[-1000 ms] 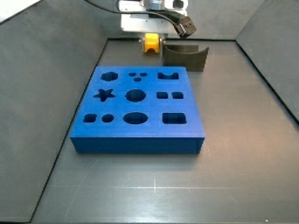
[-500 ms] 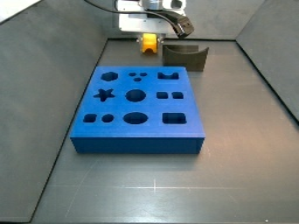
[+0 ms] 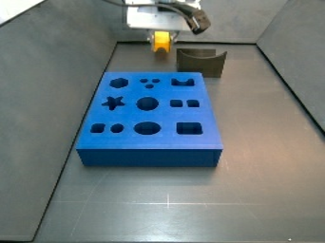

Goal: Pick up the arch object. Move up. Place the arch object on the fixture. Regrasp the arch object. Rotate the arch object. Move to above the board. Insert the arch object.
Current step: Move up, then place the arch object on the fixture.

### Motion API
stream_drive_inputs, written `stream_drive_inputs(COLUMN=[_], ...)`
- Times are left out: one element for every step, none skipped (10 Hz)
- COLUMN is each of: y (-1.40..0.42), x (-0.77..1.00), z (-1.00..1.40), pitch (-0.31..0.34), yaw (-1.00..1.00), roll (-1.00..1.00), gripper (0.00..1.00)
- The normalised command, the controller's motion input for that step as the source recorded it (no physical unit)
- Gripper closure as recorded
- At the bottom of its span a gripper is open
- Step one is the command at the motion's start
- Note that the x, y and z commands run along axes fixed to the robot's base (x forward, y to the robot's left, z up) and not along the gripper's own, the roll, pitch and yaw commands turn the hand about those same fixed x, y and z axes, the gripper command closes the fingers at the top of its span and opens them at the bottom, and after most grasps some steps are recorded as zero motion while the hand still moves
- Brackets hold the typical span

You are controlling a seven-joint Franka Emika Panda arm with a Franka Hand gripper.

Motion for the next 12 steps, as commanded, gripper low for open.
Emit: stream_drive_inputs(y=[0.02,0.01,0.01,0.0,0.0,0.0,0.0,0.0,0.0,0.0,0.0,0.0], x=[0.03,0.01,0.0,0.0,0.0,-0.01,-0.01,-0.02,-0.02,-0.02,-0.02,-0.03], z=[0.51,0.42,0.21,1.0,1.0,1.0,1.0,1.0,1.0,1.0,1.0,1.0], pitch=[0.062,0.065,0.061,0.0,-0.005,0.01,0.015,0.032,0.039,0.047,0.046,0.054], yaw=[0.02,0.01,0.0,0.0,0.0,-0.01,-0.01,-0.02,-0.03,-0.03,-0.02,-0.01], roll=[0.03,0.04,0.07,0.0,0.01,0.02,0.03,0.05,0.05,0.07,0.07,0.08], gripper=[1.0,1.0,1.0,1.0,1.0,1.0,1.0,1.0,1.0,1.0,1.0,1.0])
